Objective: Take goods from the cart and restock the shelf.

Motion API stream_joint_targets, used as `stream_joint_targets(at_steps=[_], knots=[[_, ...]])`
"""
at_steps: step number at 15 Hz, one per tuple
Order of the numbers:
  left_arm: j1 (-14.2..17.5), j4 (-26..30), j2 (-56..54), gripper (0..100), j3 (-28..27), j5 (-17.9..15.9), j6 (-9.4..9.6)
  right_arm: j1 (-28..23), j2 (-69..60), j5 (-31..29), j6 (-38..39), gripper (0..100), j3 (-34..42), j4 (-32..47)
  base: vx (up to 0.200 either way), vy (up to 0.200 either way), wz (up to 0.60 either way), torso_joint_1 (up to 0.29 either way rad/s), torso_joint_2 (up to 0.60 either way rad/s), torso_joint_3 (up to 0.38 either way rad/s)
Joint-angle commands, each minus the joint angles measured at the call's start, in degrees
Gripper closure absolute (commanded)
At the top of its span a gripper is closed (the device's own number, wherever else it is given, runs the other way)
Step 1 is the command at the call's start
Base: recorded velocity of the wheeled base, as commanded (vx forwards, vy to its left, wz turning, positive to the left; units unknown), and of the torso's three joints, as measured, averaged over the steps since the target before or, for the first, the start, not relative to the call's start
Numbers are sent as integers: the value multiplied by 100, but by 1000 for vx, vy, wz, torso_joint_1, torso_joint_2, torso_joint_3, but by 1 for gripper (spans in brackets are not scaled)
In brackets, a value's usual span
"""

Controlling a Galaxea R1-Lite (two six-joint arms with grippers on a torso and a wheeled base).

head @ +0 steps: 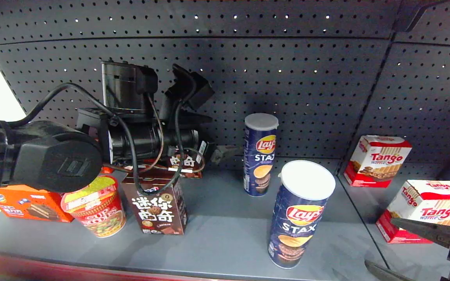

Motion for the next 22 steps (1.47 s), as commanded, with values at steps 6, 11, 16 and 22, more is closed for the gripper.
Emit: stream_joint_targets(at_steps=[6,11,16,22], knots=[[-26,-94,166,0,282,474,1097,4,36,-10,5,0,-2,-1,0,0,0,0,0,0],[-228,-94,421,0,53,764,1273,-5,45,-10,5,0,24,8,0,0,0,0,0,0],[-342,-85,781,0,-369,1221,1247,-23,-8,-27,-3,0,15,-1,0,0,0,0,0,0],[-439,-94,975,0,-501,1405,1211,-40,-8,-27,-3,0,33,-1,0,0,0,0,0,0]])
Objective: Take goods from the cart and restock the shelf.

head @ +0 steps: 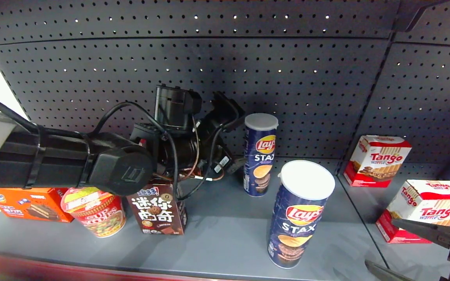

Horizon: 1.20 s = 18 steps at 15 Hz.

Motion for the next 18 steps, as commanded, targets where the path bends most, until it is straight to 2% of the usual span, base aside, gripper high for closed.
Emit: stream_joint_targets(at_steps=[1,6,11,18], knots=[[-24,-4,160,0,-136,106,-8,1,-9,3,-3,0,6,-3,0,0,0,0,0,0],[-94,5,336,0,-311,273,-175,-8,-97,-5,-3,0,41,6,0,0,0,0,0,0],[-94,5,292,0,-215,264,-201,-8,-80,3,-3,0,59,14,0,0,0,0,0,0],[-94,14,-719,0,154,264,-210,19,-27,12,-3,0,103,14,0,0,0,0,0,0]])
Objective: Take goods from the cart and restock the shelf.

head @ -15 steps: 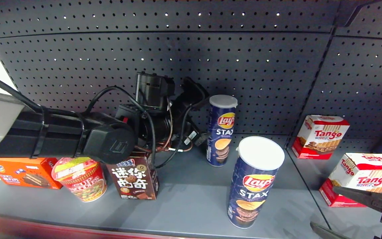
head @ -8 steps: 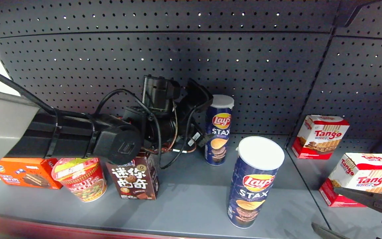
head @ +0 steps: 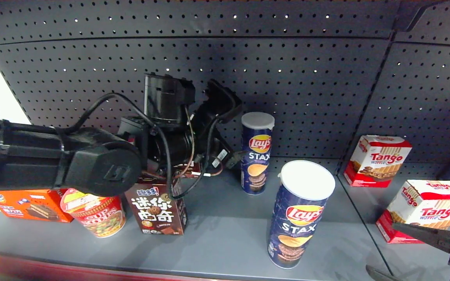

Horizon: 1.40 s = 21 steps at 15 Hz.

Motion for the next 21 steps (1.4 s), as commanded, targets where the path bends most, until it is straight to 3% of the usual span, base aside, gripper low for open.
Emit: stream_joint_targets(at_steps=[1,4,6,9,13,15,19,21], knots=[[46,15,-559,0,56,19,-13,2,12,4,-1,0,-9,-1,0,0,0,0,0,0],[222,50,-1165,0,214,10,-127,-7,21,4,-10,0,0,7,0,0,0,0,0,0],[371,50,-1596,0,592,-7,-127,-7,29,4,-1,0,0,16,0,0,0,0,0,0],[784,59,-2563,0,1629,-86,-118,-7,144,4,25,0,-105,-1,0,0,0,0,0,0],[1127,76,-3099,0,2060,-121,-127,-201,548,-304,96,0,-597,16,0,0,0,0,0,0],[1233,76,-3371,0,2271,-113,-136,-165,689,-743,87,0,-773,60,0,0,0,0,0,0],[1259,-21,-3784,0,2570,46,-259,-60,697,-752,60,0,-923,139,0,0,0,0,0,0],[1250,-3,-4145,0,2754,169,-452,28,697,-796,52,0,-1002,297,0,0,0,0,0,0]])
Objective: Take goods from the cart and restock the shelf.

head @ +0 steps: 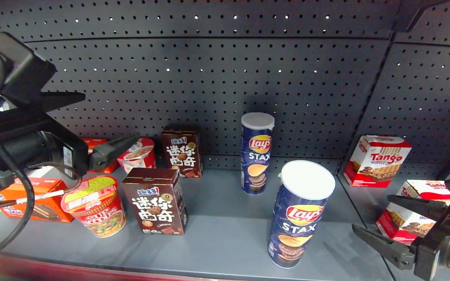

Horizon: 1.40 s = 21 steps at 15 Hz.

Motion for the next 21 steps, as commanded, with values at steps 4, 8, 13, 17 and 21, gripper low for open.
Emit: stream_joint_targets(at_steps=[4,8,13,17,21], knots=[[20,82,-627,0,344,142,-456,116,228,-324,-3,0,-152,166,0,0,0,0,0,0],[28,38,-961,0,1039,582,-931,-201,659,-263,-3,0,6,105,0,0,0,0,0,0],[450,-6,-1489,0,1698,546,-1159,-341,940,221,-12,0,-20,-247,0,0,0,0,0,0],[565,29,-1497,0,1750,590,-1221,-236,1133,221,-258,0,-55,-256,0,0,0,0,0,0],[582,29,-1497,0,1724,582,-1212,-174,1388,203,-267,0,-301,-264,0,0,0,0,0,0]])
